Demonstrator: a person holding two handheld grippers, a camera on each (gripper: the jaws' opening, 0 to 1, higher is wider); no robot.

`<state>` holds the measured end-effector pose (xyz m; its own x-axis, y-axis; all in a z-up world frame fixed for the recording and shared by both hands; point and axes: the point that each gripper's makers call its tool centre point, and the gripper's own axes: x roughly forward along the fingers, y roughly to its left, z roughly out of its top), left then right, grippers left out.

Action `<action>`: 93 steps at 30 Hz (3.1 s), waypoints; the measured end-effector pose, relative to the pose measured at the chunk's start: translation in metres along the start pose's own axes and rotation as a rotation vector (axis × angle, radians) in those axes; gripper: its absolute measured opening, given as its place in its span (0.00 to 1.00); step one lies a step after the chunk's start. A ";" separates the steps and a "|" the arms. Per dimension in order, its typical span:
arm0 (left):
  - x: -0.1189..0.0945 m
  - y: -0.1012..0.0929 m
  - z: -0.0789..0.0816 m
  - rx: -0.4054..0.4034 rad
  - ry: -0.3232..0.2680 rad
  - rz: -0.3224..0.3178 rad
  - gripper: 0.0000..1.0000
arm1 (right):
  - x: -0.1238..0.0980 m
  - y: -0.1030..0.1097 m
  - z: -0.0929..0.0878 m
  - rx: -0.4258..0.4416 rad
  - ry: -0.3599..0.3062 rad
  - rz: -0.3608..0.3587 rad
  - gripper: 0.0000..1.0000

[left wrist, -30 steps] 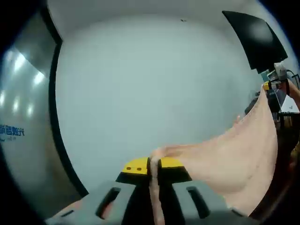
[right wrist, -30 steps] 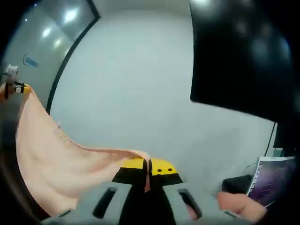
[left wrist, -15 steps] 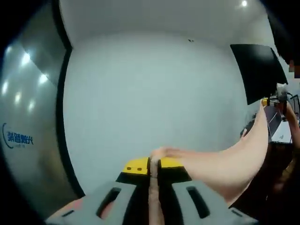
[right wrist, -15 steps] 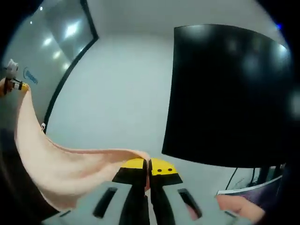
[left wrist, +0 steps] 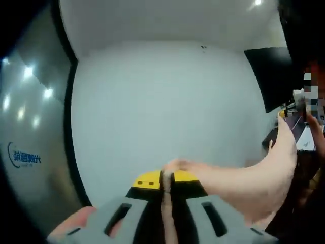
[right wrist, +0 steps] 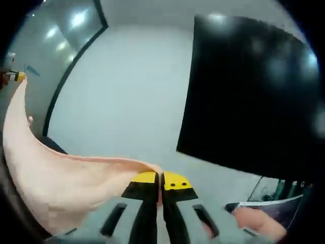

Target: Fold the towel on the table until its edges align and the towel forms a compact rectangular stack.

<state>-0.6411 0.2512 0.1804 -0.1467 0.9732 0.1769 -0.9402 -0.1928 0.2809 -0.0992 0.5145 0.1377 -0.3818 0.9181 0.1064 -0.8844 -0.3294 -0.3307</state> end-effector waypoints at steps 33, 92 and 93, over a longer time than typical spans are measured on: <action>0.162 -0.002 -0.326 -0.010 0.376 -0.139 0.46 | 0.180 0.102 -0.247 -0.003 0.298 0.100 0.29; -0.095 -0.063 -0.356 0.462 0.594 -0.682 0.03 | -0.055 0.141 -0.322 -0.913 0.463 0.558 0.00; -0.094 -0.063 -0.357 0.464 0.597 -0.683 0.03 | -0.060 0.141 -0.320 -0.907 0.471 0.562 0.00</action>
<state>-0.6783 0.2161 -0.1909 0.1278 0.7727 -0.6218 -0.6871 0.5211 0.5063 -0.1148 0.4835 -0.2150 -0.3526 0.7467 -0.5640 -0.0330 -0.6123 -0.7900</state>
